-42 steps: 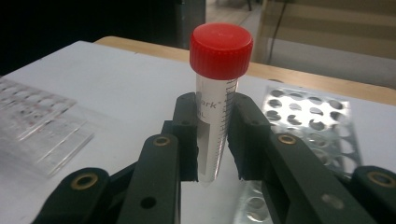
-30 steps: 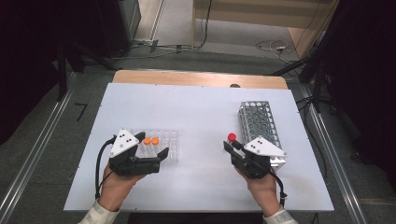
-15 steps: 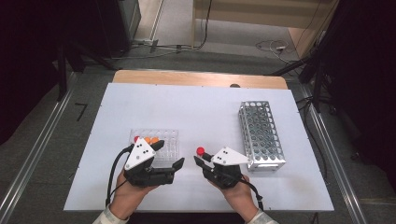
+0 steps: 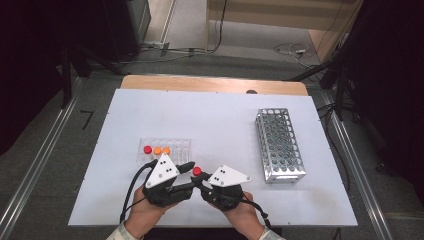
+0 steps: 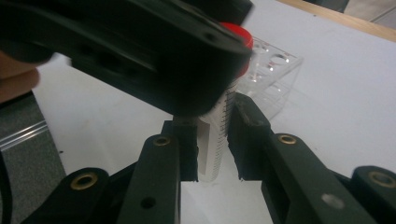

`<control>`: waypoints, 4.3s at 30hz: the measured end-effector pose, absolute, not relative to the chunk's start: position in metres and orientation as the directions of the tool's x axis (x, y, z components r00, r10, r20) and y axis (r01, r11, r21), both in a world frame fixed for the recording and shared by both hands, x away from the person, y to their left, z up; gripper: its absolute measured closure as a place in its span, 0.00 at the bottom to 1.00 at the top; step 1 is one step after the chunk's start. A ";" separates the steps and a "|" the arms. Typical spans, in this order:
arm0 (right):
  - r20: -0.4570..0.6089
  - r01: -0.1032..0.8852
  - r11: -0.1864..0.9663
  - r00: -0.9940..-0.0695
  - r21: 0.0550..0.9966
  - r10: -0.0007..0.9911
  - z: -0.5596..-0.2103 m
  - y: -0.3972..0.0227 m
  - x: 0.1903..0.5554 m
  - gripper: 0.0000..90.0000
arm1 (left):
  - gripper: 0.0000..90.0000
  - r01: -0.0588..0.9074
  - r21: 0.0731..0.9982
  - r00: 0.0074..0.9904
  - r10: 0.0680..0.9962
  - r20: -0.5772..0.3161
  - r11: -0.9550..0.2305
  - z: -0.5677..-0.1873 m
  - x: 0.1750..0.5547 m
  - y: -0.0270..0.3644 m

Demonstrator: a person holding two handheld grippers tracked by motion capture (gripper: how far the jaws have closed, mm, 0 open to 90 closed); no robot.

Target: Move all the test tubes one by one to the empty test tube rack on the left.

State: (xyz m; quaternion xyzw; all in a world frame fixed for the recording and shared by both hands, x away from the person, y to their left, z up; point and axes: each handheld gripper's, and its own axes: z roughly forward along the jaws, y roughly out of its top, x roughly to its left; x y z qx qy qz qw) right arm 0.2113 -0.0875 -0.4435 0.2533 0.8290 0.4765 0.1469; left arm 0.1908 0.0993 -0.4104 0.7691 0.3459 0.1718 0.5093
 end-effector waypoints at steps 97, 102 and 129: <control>0.068 0.391 0.237 -0.626 0.889 0.777 -0.422 -0.219 0.224 0.30 | 0.77 0.390 0.912 0.357 0.934 -0.027 -0.123 -0.406 0.217 0.215; 0.071 0.394 0.237 -0.626 0.888 0.776 -0.423 -0.219 0.224 0.30 | 0.74 0.396 0.912 0.358 0.933 -0.043 -0.110 -0.407 0.218 0.217; 0.065 0.404 0.233 -0.601 0.885 0.796 -0.426 -0.225 0.230 0.30 | 0.29 0.413 0.911 0.318 0.934 -0.165 0.020 -0.409 0.212 0.217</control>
